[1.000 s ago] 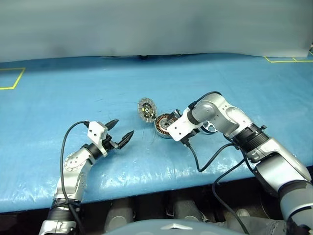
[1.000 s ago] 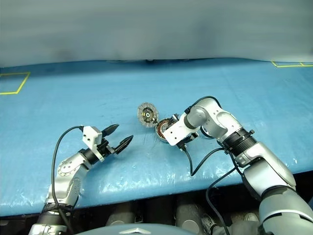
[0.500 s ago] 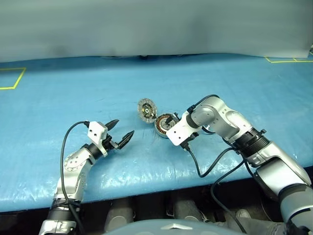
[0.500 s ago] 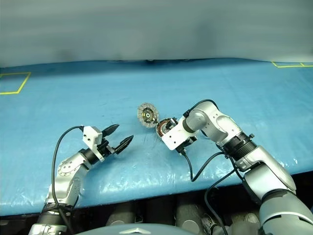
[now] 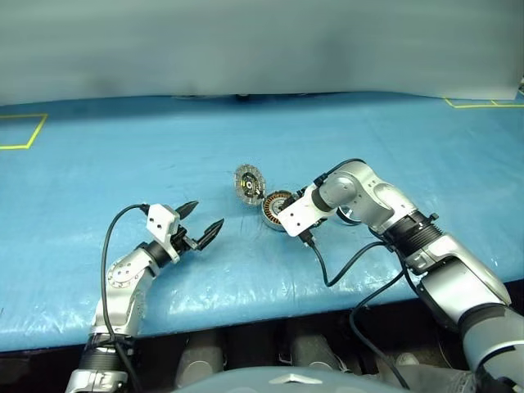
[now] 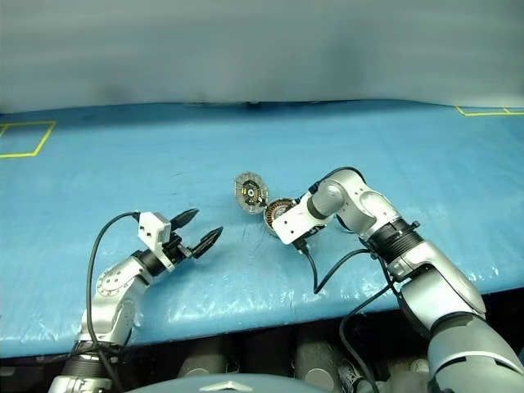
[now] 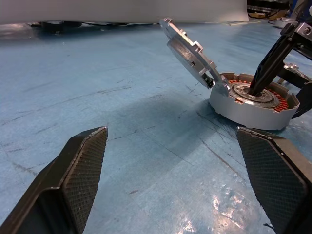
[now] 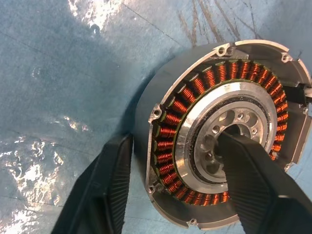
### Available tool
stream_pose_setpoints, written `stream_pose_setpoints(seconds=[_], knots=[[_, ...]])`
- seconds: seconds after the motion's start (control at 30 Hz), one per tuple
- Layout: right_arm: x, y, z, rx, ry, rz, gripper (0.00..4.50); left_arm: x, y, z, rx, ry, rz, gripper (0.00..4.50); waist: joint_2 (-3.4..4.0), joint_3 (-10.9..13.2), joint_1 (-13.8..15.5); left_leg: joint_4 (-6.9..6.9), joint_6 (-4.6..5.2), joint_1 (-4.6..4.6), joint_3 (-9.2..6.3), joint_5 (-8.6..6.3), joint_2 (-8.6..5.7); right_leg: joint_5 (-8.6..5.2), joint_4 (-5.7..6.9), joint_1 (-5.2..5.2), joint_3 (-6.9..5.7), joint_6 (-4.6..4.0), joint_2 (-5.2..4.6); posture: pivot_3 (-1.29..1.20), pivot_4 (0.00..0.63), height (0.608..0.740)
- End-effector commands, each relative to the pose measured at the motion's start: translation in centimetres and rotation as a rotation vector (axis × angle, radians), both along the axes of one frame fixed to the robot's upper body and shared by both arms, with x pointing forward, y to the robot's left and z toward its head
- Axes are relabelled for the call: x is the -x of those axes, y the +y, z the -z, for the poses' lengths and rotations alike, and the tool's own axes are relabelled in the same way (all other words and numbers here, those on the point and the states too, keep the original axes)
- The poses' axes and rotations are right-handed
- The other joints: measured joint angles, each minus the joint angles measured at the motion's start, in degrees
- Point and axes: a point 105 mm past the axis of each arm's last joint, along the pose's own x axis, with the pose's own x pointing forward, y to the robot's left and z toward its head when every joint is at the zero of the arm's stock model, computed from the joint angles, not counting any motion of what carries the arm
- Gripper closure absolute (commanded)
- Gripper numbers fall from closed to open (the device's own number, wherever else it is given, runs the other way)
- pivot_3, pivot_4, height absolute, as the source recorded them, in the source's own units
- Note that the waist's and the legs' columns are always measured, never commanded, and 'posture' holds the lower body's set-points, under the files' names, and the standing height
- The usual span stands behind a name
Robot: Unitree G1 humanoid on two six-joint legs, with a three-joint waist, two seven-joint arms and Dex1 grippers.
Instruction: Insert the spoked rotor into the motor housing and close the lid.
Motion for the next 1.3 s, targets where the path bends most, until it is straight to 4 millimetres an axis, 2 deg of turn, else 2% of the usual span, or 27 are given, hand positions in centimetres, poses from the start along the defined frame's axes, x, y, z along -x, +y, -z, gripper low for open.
stream_pose_setpoints(seconds=[0.03, 0.17, 0.27, 0.5, 0.6, 0.8, 0.93, 1.1, 1.3], knots=[[0.6, -1.0, 0.4, -0.040, 0.058, 0.065, 2.47, 0.1, -0.4, -1.2, 0.005, -0.049, 0.014, 0.00, 0.00, 0.0, 0.1, 0.00, 0.00, 0.00, 0.00, 0.00, 0.00, 0.00, 0.00, 0.00, -0.01, 0.00, -0.01, 0.00, 0.150, 0.740], [1.2, 0.4, -0.6, -0.182, 0.066, 0.120, 2.47, 0.1, -0.5, -1.1, 0.006, -0.048, 0.014, 0.00, 0.00, 0.0, 0.1, -0.02, 0.01, -0.11, 0.01, -0.01, 0.00, 0.01, 0.03, 0.08, 0.01, -0.01, 0.00, 0.00, 0.150, 0.740], [2.3, 2.0, -1.3, -0.320, 0.117, 0.177, 2.47, 0.1, -0.5, -1.0, 0.007, -0.046, 0.010, 0.00, 0.00, 0.0, 0.0, -0.06, -0.02, -0.13, 0.03, -0.02, 0.03, 0.05, 0.06, 0.03, -0.01, -0.09, 0.03, 0.00, 0.150, 0.740], [4.6, 3.9, -1.7, -0.466, 0.177, 0.251, 2.47, 0.5, 0.1, -0.7, 0.001, -0.034, -0.007, 0.00, 0.02, 0.0, -0.4, -0.11, -0.19, -0.10, 0.04, -0.07, 0.10, -0.02, 0.17, -0.06, -0.09, -0.01, 0.15, 0.00, 0.150, 0.740], [5.9, 5.8, -2.1, -0.593, 0.237, 0.325, 2.47, 0.7, 0.9, -0.7, -0.010, -0.032, -0.029, 0.00, 0.01, 0.0, -0.3, -0.11, -0.22, -0.12, 0.00, -0.06, 0.17, -0.08, 0.21, -0.09, -0.12, -0.12, 0.14, 0.00, 0.150, 0.740], [6.0, 7.8, -2.7, -0.798, 0.328, 0.562, 2.47, 1.3, 1.9, -0.5, -0.029, -0.025, -0.063, 0.00, 0.02, 0.0, -0.2, -0.09, -0.24, -0.17, -0.01, -0.07, 0.21, -0.20, 0.24, -0.16, -0.11, -0.31, 0.10, 0.00, 0.150, 0.740], [5.9, 8.3, -2.8, -0.830, 0.337, 0.635, 2.47, 1.6, 2.1, -0.5, -0.033, -0.020, -0.070, 0.00, 0.03, 0.0, 0.0, -0.08, -0.20, -0.18, -0.10, -0.10, 0.14, -0.19, 0.12, -0.30, -0.17, -0.29, 0.02, 0.00, 0.150, 0.740], [5.9, 8.2, -1.9, -0.814, 0.366, 0.721, 2.47, 1.7, 2.6, -0.6, -0.038, -0.023, -0.088, 0.00, 0.03, 0.0, -0.2, -0.09, -0.17, -0.32, -0.09, -0.12, 0.13, -0.17, 0.09, -0.36, -0.15, -0.26, 0.04, 0.00, 0.150, 0.740], [7.1, 9.5, -2.1, -0.830, 0.486, 0.763, 2.47, 1.9, 2.8, -0.6, -0.041, -0.021, -0.097, 0.00, 0.03, 0.0, -0.3, -0.12, -0.20, -0.38, -0.11, -0.10, 0.16, -0.19, 0.12, -0.27, -0.17, -0.29, 0.10, 0.00, 0.150, 0.740]])
